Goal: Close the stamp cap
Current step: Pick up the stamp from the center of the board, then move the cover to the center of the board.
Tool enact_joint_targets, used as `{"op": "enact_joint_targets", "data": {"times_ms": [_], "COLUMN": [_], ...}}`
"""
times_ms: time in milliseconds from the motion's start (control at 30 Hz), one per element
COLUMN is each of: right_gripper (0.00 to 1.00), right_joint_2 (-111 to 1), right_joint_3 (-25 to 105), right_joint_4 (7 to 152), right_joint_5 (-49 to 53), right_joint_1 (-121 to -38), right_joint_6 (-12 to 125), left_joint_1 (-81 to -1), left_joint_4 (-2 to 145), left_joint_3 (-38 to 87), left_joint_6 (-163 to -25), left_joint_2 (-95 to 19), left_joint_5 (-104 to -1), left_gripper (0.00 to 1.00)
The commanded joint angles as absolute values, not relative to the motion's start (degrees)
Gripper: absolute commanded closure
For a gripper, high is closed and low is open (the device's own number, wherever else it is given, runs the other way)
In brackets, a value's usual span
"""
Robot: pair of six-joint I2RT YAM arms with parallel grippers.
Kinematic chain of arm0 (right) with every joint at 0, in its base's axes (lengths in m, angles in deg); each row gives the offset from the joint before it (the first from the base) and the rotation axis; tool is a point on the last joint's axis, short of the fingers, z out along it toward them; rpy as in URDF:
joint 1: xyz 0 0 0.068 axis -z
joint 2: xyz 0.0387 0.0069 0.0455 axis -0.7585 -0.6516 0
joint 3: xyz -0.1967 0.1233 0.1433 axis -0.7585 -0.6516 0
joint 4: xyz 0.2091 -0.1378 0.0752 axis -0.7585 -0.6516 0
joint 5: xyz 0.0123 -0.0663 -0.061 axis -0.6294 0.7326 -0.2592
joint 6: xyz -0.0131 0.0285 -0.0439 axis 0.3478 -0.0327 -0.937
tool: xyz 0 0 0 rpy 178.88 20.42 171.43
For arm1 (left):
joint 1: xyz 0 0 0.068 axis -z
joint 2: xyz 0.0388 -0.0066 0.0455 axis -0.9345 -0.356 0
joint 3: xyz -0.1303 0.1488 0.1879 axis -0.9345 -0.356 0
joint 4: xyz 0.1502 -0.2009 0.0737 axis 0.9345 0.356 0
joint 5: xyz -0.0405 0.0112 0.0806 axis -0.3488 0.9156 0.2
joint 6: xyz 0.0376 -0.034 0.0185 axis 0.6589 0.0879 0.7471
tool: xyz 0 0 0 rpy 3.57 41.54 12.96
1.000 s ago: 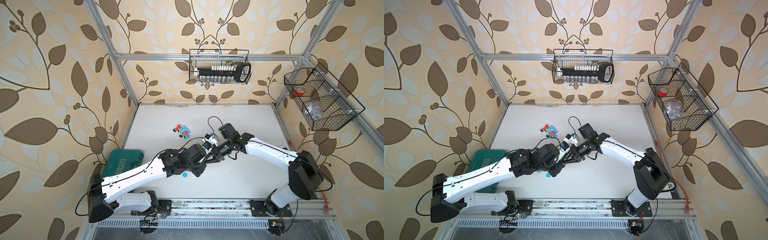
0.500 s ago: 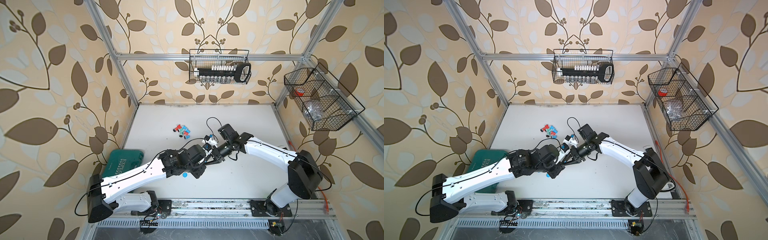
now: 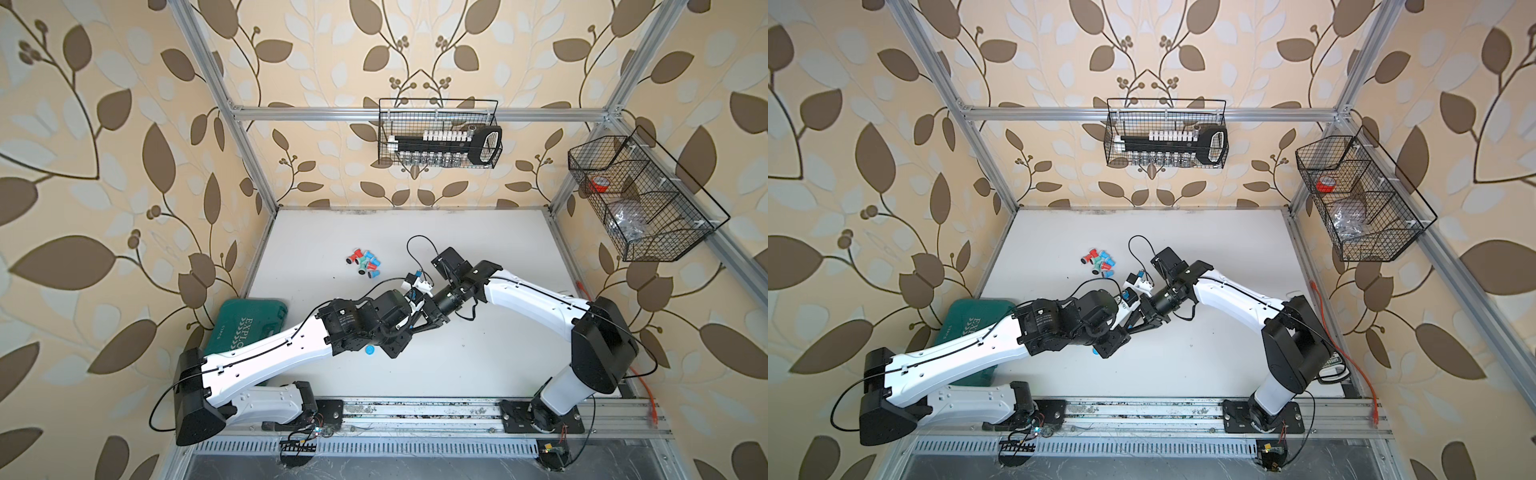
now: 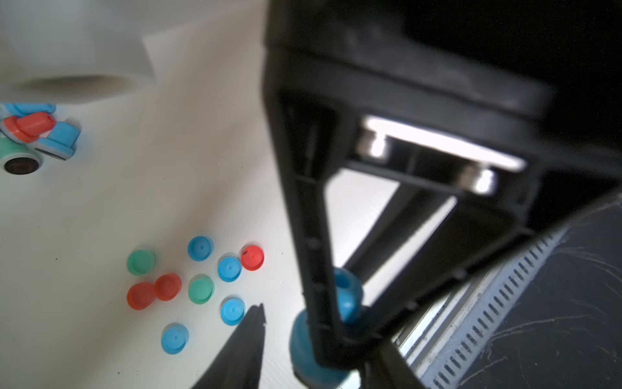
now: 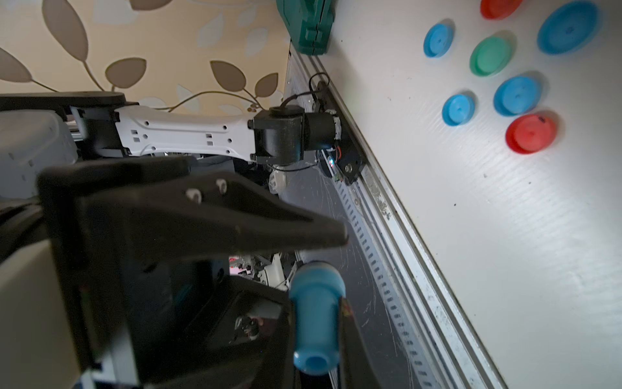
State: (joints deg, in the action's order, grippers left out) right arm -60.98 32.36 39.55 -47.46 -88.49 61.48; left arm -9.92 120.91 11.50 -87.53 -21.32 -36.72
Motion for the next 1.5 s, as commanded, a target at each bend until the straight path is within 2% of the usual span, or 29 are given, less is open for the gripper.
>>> {"op": "enact_joint_targets", "data": {"times_ms": [0, 167, 333, 433, 600, 667, 900, 1200, 1467], "right_gripper": [1.0, 1.0, 1.0, 1.0, 1.0, 1.0, 1.0, 1.0, 1.0], "right_joint_2": [-61.3, -60.5, -58.9, -58.4, -58.0, -57.9, -58.4, -58.1, -57.7], "right_joint_3": [34.7, 35.2, 37.8, 38.8, 37.9, 37.5, 38.5, 37.4, 36.5], "right_joint_4": [35.9, 34.2, 27.7, 26.0, 27.1, 27.5, 26.7, 27.7, 27.8], "right_joint_5": [-47.1, -39.4, -25.5, -19.0, -18.3, -18.1, -18.0, -19.1, -19.9], "right_joint_1": [-89.7, -83.7, -75.2, -72.5, -72.3, -72.2, -72.2, -71.1, -69.9], "right_joint_6": [59.5, 60.6, 58.5, 58.7, 60.0, 60.2, 59.3, 59.4, 59.1], "left_joint_1": [-10.1, -10.1, -10.7, -15.1, -28.2, -28.8, -28.9, -29.0, -29.0], "left_joint_4": [121.1, 121.0, 124.7, 125.0, 122.3, 121.4, 123.1, 123.1, 123.0], "left_joint_3": [12.0, 11.0, 10.1, 8.3, 5.9, 7.4, 14.4, 17.1, 16.3], "left_joint_6": [-88.4, -89.6, -90.5, -91.9, -93.6, -92.9, -90.1, -89.0, -88.6], "left_joint_2": [-20.5, -17.6, -17.1, -19.1, -28.7, -34.0, -47.9, -54.1, -54.6], "left_joint_5": [-32.4, -29.6, -24.1, -26.4, -34.4, -32.7, -30.0, -30.6, -30.8], "left_gripper": [0.35, 0.26, 0.19, 0.25, 0.44, 0.5, 0.64, 0.69, 0.71]}}
